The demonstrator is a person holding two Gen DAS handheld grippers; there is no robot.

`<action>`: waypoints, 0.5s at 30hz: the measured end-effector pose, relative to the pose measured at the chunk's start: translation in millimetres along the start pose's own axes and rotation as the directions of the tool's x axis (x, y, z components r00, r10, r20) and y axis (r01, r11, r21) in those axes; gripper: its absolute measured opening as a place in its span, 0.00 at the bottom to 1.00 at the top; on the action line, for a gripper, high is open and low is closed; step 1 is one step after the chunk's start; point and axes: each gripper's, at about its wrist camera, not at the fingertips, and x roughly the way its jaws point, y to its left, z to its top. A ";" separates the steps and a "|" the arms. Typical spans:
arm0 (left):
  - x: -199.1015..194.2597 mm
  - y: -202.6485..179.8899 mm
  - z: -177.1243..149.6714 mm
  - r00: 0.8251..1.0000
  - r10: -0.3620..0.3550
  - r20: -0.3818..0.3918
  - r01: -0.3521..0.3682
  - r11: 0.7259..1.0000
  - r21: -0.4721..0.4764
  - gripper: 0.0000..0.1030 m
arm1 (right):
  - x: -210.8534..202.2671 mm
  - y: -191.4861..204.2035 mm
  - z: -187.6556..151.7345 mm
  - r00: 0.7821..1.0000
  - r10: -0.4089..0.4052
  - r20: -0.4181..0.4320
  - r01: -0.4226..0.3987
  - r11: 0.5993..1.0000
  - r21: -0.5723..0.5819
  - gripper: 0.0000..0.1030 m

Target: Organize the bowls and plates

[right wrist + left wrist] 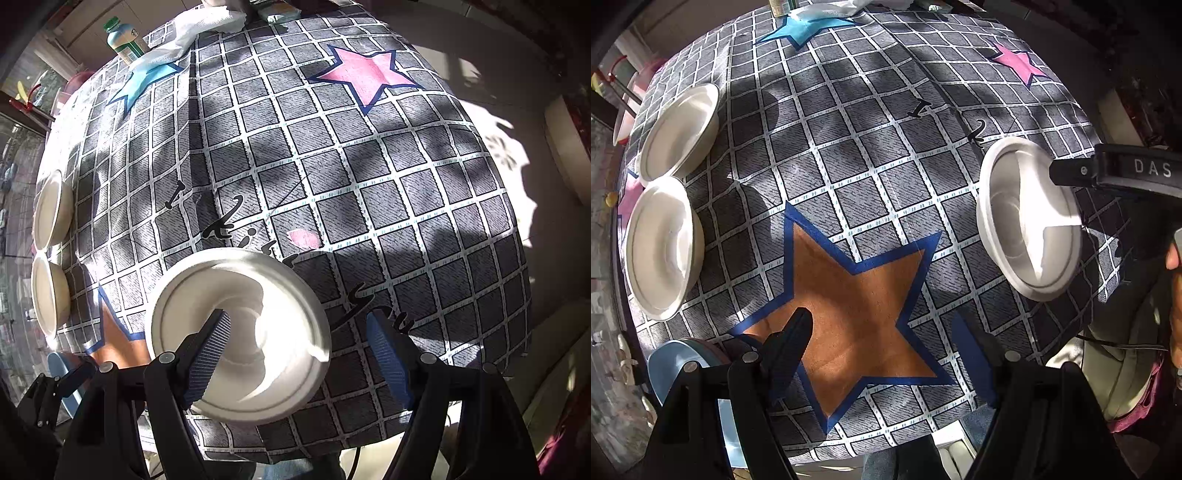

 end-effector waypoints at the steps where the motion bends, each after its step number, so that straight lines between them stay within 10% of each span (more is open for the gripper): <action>1: -3.7 9.0 0.6 1.000 0.003 0.011 -0.003 1.000 -0.021 0.78 | 0.4 8.0 -0.4 1.000 0.004 0.005 -0.004 1.000 -0.023 0.75; 15: -29.1 173.4 49.5 0.981 0.169 0.091 -0.118 0.904 -0.411 0.78 | 7.7 142.6 -11.4 0.988 0.131 -0.079 -0.147 0.953 -0.265 0.75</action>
